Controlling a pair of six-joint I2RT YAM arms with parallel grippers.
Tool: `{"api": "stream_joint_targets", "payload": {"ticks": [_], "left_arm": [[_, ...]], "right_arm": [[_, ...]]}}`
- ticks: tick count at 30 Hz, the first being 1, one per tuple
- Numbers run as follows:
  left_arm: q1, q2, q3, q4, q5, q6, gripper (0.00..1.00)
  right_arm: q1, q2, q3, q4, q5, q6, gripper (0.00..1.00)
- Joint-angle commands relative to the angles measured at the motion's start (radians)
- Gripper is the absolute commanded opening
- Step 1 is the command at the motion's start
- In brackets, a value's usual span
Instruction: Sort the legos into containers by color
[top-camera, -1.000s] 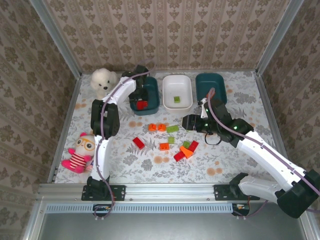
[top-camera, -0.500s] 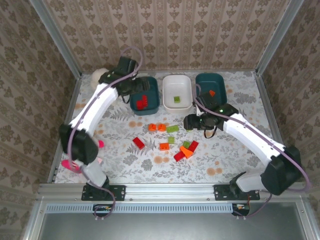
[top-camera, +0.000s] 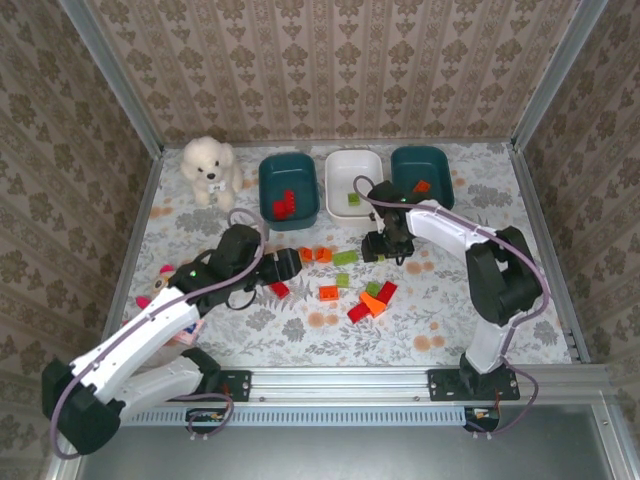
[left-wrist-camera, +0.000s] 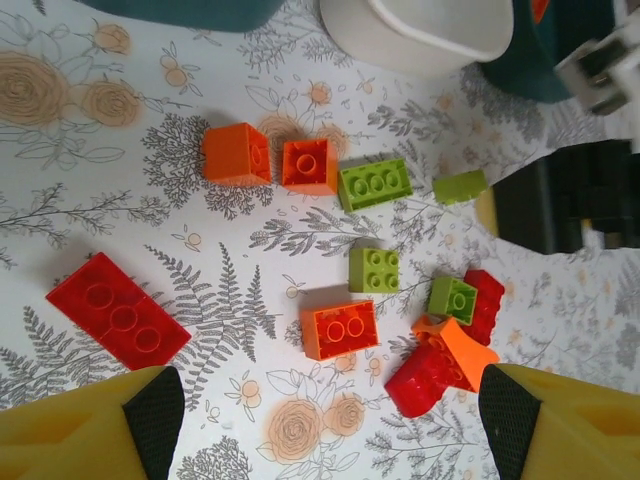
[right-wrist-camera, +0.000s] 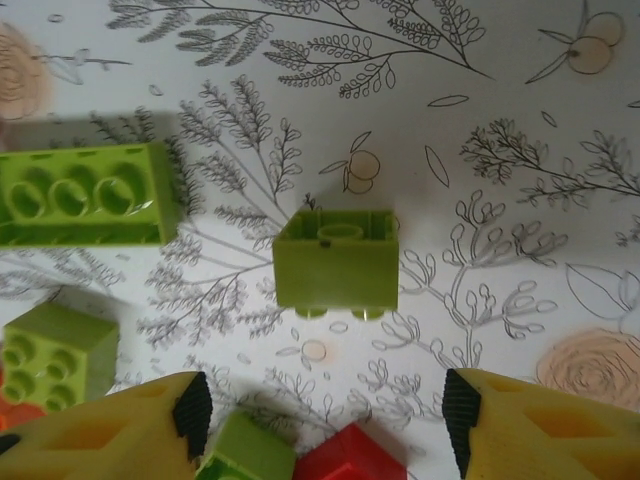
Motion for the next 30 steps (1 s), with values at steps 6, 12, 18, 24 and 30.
{"api": "stream_joint_targets", "payload": {"ticks": [6,12,18,24,30], "left_arm": [[-0.009,-0.057,0.004,-0.01,-0.066,-0.049,0.81],[-0.02,-0.043,0.006,0.002,-0.061,-0.055,0.81],[-0.028,-0.035,0.017,0.003,-0.063,-0.048,0.81],[-0.032,-0.02,0.03,0.013,-0.066,-0.041,0.81],[-0.029,0.05,0.09,0.015,-0.107,-0.032,0.81]], "right_arm": [[-0.006,0.103,0.061,0.027,0.025,-0.04,0.58],[-0.01,0.155,0.118,0.025,0.046,-0.043,0.48],[-0.009,0.111,0.106,0.014,0.05,-0.031,0.35],[-0.005,-0.049,0.118,-0.031,0.072,0.01,0.33],[-0.002,-0.023,0.316,-0.068,0.06,0.046,0.33]]}}
